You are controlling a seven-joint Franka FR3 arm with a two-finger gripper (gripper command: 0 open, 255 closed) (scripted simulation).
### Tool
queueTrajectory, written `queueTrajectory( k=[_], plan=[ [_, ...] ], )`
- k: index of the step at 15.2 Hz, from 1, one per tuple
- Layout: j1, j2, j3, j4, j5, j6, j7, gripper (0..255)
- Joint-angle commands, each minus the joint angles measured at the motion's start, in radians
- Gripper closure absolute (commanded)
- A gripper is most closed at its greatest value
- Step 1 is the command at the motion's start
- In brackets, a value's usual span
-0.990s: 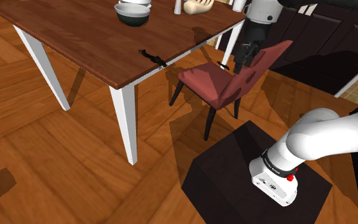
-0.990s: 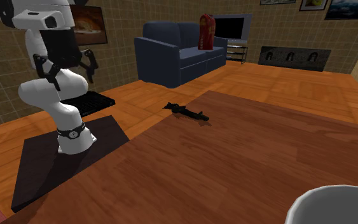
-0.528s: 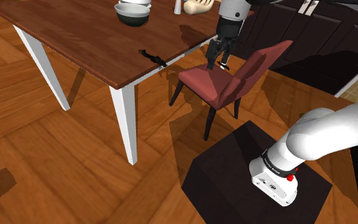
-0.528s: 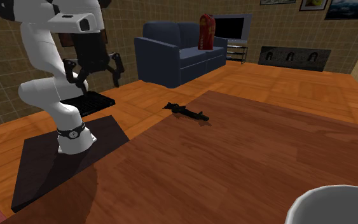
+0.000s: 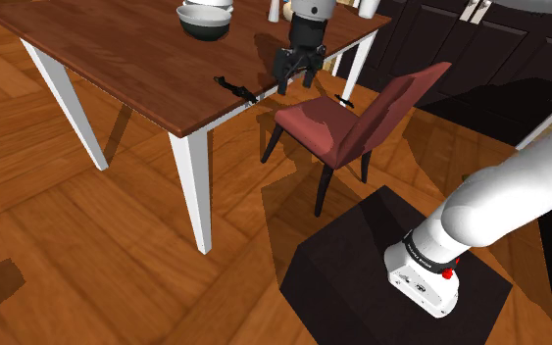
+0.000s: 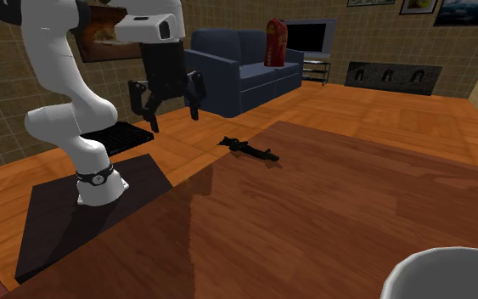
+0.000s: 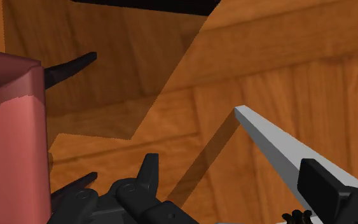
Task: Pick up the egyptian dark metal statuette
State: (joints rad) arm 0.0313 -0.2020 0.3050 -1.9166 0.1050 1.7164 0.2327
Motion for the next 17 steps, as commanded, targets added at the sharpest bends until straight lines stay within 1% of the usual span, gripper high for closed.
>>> queueTrajectory(
  k=[1, 6, 10, 11, 17],
  plan=[
    [0.005, 0.071, 0.02, 0.069, -0.017, 0.01, 0.04, 0],
    [0.031, 0.268, 0.061, 0.288, -0.086, 0.004, 0.141, 0],
    [0.077, 0.443, 0.077, 0.509, -0.156, -0.033, 0.215, 0],
    [0.086, 0.47, 0.077, 0.545, -0.167, -0.041, 0.225, 0],
    [0.079, 0.456, 0.074, 0.445, -0.161, 0.045, 0.221, 0]
  ],
)
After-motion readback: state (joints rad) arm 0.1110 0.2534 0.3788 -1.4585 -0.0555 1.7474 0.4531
